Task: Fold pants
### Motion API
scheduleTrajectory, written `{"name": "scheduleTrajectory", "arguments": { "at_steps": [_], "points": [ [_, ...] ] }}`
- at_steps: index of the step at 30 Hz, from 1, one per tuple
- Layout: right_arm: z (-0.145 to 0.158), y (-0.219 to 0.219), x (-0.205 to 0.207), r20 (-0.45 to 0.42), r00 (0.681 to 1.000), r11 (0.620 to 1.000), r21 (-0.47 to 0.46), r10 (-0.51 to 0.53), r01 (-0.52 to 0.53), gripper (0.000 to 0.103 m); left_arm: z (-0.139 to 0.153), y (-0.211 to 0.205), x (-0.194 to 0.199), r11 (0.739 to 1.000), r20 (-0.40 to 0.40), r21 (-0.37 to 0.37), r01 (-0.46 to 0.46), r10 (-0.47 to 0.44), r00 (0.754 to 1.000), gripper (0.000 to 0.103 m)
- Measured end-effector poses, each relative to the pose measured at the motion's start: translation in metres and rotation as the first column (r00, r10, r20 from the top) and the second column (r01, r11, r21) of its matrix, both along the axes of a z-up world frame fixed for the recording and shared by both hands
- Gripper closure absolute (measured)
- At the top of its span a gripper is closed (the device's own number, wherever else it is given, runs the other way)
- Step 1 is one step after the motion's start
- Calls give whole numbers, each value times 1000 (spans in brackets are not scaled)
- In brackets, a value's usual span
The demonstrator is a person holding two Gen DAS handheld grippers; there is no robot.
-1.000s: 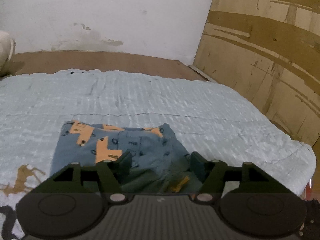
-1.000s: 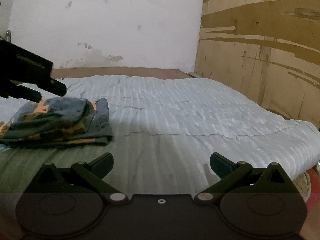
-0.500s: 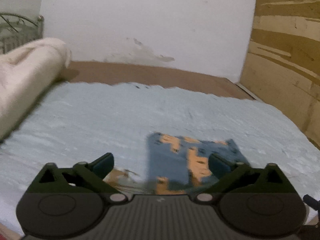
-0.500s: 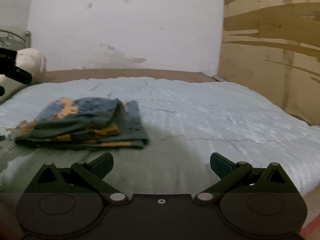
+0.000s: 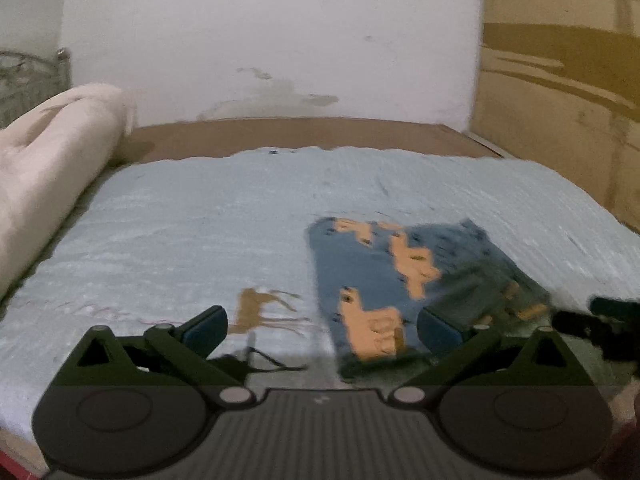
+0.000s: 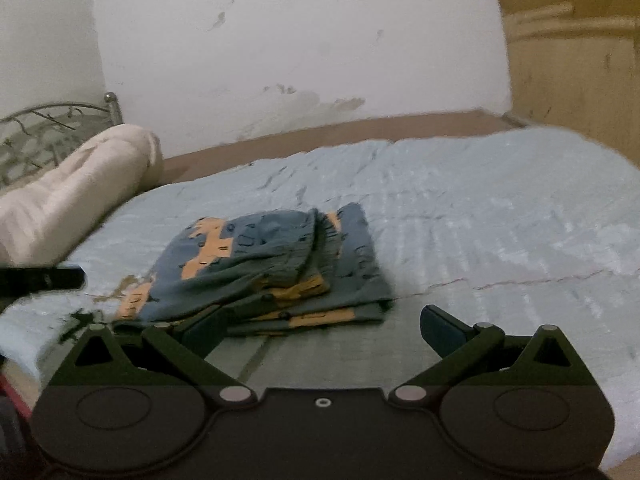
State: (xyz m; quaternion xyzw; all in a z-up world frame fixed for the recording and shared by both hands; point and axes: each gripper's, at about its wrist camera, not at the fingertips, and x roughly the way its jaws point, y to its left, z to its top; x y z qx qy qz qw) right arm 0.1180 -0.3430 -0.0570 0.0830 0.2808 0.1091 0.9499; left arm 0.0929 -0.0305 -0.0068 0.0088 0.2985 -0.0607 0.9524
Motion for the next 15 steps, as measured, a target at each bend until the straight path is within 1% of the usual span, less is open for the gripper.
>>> {"name": "scheduleTrajectory", "arguments": {
  "at_steps": [3,5,8,11,13,15],
  "points": [
    [0,-8,9,-42,999,997,75,4,-1,1,-4,-21,-3,996,14,34,85,-85,996,0],
    [1,-13,14,-59,998,993,115,3,4,1,-7,-37,-2,988,16,68,142,-143,990,0],
    [4,-14,19,-60,998,991,134,14,-6,1,-11,-62,1,968,16,140,206,-210,977,0],
    [5,-15,27,-58,997,985,165,59,-49,1,-15,-81,7,949,17,194,247,-255,967,0],
    [4,-17,32,-57,995,978,197,83,-71,1,-17,-89,12,943,15,209,259,-268,963,0],
    [3,-18,42,-67,992,970,224,107,-90,1,-17,-92,17,946,18,188,265,-273,962,1]
  ]
}}
